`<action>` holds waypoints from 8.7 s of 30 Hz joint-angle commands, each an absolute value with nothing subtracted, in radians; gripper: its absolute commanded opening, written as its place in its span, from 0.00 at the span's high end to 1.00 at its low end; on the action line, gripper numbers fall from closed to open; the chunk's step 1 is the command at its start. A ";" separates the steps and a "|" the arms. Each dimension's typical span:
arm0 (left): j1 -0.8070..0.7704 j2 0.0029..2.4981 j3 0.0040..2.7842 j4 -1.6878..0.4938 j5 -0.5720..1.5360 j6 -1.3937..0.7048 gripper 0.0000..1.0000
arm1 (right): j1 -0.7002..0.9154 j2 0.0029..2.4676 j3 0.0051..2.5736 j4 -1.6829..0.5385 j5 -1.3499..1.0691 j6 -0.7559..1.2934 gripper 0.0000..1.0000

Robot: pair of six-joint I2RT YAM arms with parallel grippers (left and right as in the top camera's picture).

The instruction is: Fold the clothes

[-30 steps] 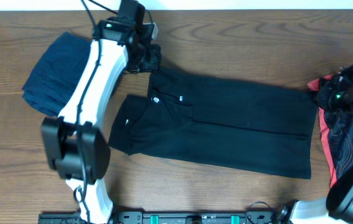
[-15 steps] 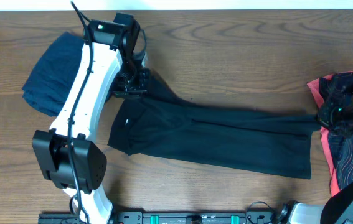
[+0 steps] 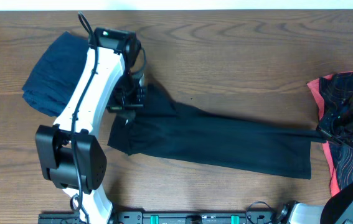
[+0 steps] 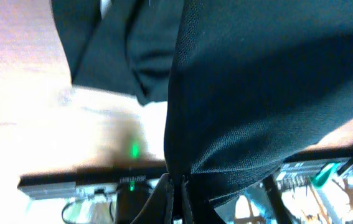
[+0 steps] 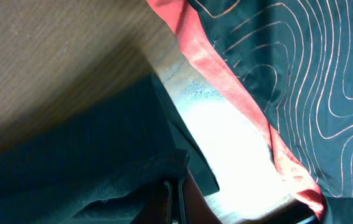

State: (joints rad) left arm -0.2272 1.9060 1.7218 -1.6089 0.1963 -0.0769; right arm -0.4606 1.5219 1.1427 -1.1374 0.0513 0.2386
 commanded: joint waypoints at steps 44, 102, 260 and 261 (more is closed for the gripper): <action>-0.228 1.832 1.464 -1.481 0.194 -0.064 0.94 | -0.465 1.512 1.045 -1.165 0.182 0.318 0.79; -0.215 1.832 1.464 -1.308 0.198 -0.057 0.63 | -0.585 1.528 0.604 -0.635 -0.196 0.194 0.91; -0.234 1.793 1.269 -0.722 0.355 -0.143 0.48 | -0.454 1.446 0.722 -0.426 -0.642 0.246 0.52; -0.228 1.779 1.274 -0.749 0.355 -0.143 0.46 | -0.476 1.429 0.722 -0.451 -0.636 0.236 0.51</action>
State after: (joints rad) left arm -0.2478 1.8381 1.2381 -0.6922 0.3603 -0.1421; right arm -0.4145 1.4982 0.6941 -0.4122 -0.6090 0.3298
